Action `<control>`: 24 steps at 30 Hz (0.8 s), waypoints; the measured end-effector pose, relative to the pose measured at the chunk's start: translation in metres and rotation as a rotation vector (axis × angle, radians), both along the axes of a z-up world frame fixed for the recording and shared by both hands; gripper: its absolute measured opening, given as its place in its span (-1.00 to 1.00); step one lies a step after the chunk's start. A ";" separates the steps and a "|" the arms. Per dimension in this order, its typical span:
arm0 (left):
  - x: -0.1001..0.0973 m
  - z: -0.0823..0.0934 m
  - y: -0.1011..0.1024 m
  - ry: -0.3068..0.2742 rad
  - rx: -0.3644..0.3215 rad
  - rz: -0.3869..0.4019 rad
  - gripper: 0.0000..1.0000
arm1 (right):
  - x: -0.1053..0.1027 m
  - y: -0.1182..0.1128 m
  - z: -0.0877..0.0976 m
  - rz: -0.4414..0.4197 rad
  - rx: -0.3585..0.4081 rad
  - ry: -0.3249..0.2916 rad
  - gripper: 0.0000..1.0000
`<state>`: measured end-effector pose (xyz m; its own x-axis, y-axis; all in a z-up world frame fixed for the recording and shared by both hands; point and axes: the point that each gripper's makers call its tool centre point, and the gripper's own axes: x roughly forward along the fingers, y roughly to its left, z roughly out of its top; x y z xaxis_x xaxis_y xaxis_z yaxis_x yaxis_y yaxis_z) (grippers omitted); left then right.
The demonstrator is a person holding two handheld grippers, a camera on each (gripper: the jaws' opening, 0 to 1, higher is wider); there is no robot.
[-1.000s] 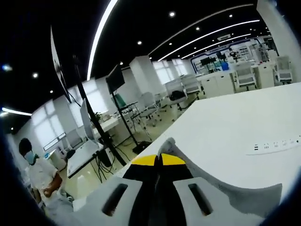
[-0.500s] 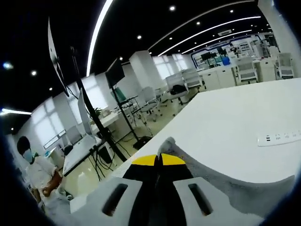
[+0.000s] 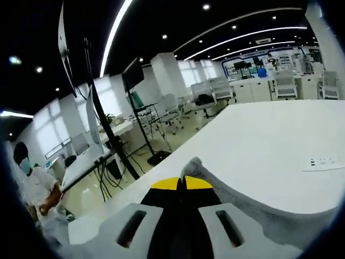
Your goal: Fold the towel on the table until its edges align and the towel forms a compact rectangular stack.
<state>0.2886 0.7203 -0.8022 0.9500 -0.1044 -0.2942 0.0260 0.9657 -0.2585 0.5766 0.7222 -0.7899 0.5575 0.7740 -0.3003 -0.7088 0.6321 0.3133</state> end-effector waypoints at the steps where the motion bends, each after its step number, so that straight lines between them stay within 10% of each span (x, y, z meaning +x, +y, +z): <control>1: 0.000 -0.005 0.001 0.011 0.016 -0.003 -0.93 | 0.000 0.002 -0.007 -0.001 -0.011 0.005 -1.00; 24: -0.004 -0.082 0.024 0.211 -0.025 0.093 -0.92 | -0.002 0.033 -0.082 0.067 -0.182 0.001 -0.99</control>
